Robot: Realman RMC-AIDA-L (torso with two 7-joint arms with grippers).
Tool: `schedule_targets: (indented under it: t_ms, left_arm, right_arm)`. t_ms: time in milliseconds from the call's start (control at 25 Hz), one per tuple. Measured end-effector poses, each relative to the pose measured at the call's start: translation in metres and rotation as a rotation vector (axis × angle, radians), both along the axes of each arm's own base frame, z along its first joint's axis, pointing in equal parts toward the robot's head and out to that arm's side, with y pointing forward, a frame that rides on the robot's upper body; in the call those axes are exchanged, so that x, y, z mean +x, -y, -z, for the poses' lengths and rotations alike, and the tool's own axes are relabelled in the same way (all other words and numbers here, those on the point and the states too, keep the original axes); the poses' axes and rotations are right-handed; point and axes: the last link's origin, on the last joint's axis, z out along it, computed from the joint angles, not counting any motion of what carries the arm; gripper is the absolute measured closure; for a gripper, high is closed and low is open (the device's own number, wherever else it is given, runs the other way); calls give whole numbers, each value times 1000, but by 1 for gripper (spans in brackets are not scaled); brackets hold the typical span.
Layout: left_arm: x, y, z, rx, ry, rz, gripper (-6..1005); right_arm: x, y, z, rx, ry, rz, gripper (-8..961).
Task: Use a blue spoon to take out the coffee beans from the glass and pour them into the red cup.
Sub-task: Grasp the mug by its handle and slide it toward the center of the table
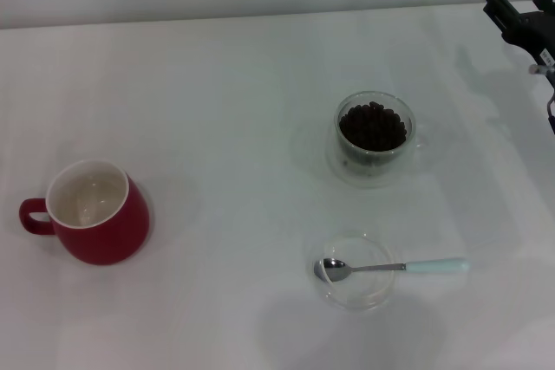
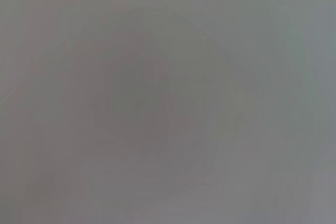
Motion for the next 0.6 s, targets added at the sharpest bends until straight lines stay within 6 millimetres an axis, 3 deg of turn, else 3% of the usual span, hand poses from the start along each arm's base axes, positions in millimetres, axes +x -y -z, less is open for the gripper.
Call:
schedule_targets:
  t_ms: [600]
  left_arm:
    - [-3,12,4,-45,-13,17,107]
  right_arm:
    - [-1,1,2,-11,-1,-4,79]
